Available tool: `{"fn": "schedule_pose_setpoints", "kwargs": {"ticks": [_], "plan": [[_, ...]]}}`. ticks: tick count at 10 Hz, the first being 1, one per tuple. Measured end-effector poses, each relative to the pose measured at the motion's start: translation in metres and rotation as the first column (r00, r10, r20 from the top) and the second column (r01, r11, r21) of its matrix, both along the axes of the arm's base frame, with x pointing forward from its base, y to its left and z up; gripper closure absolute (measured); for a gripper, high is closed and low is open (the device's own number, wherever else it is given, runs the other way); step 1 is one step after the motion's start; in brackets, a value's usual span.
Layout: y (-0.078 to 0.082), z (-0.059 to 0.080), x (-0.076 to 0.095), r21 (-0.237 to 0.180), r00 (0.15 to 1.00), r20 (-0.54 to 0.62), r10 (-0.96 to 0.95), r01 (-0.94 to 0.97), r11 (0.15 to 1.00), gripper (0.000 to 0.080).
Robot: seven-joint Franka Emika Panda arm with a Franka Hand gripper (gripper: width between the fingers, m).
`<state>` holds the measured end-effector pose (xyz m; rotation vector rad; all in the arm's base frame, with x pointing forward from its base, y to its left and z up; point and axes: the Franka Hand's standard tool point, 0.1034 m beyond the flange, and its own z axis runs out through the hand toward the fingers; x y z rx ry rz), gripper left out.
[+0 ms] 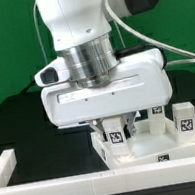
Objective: Assemble square table
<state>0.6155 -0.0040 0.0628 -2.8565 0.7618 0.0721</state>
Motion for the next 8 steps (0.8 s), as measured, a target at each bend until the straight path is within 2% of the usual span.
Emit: {"fn": "schedule_pose_setpoints", "kwargs": {"ticks": [2,3,4,5,6,7,8], "plan": [[0.0001,-0.0004,0.001,0.001,0.944,-0.053,-0.325,0.326,0.945,0.0535],[0.0006,-0.0005,0.0014,0.006,0.852,-0.097,-0.515,0.518,0.855,0.0534],[0.0019,-0.0004,0.0036,0.001,0.785,-0.11,-0.609,0.613,0.79,0.0534],[0.0022,0.0,0.0087,0.01,0.659,-0.125,-0.741,0.748,0.663,0.0534],[0.0024,-0.0006,0.0078,0.015,0.532,-0.149,-0.833,0.844,0.536,0.0534],[0.0038,-0.0002,0.0077,0.007,0.515,-0.137,-0.846,0.855,0.519,0.0534],[0.0038,-0.0008,0.0074,0.009,0.499,-0.144,-0.855,0.864,0.503,0.046]]}}
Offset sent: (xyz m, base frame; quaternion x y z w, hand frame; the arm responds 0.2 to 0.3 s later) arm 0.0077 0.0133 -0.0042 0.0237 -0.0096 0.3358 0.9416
